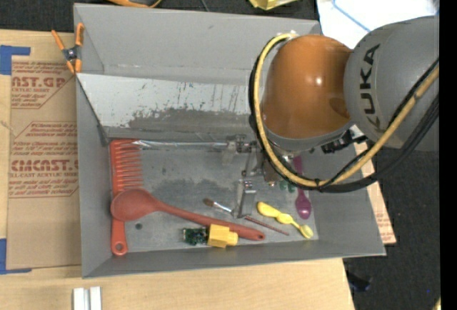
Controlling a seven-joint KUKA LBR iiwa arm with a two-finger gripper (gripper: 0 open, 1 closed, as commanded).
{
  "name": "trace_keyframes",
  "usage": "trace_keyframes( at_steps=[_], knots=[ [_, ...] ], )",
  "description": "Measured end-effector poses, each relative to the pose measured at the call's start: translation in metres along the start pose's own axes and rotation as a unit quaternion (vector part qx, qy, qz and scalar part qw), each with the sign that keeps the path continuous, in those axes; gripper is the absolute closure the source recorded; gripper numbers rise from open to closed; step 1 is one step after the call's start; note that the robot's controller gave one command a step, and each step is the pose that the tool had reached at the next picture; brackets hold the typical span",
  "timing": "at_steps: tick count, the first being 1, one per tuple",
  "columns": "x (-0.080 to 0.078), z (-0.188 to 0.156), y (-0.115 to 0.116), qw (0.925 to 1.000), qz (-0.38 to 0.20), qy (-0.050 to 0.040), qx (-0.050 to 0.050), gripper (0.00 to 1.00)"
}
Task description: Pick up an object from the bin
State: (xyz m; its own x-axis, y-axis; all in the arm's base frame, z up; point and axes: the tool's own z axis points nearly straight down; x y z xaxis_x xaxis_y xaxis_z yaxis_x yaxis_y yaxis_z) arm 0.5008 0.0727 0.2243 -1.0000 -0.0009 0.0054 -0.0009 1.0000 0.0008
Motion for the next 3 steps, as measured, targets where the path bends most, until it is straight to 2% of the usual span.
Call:
trace_keyframes(
  at_steps=[1,2,3],
  knots=[
    [-0.002,-0.003,0.0,1.0,0.0,-0.0032,0.0,0.0],
    [0.004,0.094,0.011,0.9996,-0.027,-0.0053,0.0,0.0],
    [-0.012,0.139,-0.001,0.9964,-0.084,-0.0087,0.0,0.0]
  ],
)
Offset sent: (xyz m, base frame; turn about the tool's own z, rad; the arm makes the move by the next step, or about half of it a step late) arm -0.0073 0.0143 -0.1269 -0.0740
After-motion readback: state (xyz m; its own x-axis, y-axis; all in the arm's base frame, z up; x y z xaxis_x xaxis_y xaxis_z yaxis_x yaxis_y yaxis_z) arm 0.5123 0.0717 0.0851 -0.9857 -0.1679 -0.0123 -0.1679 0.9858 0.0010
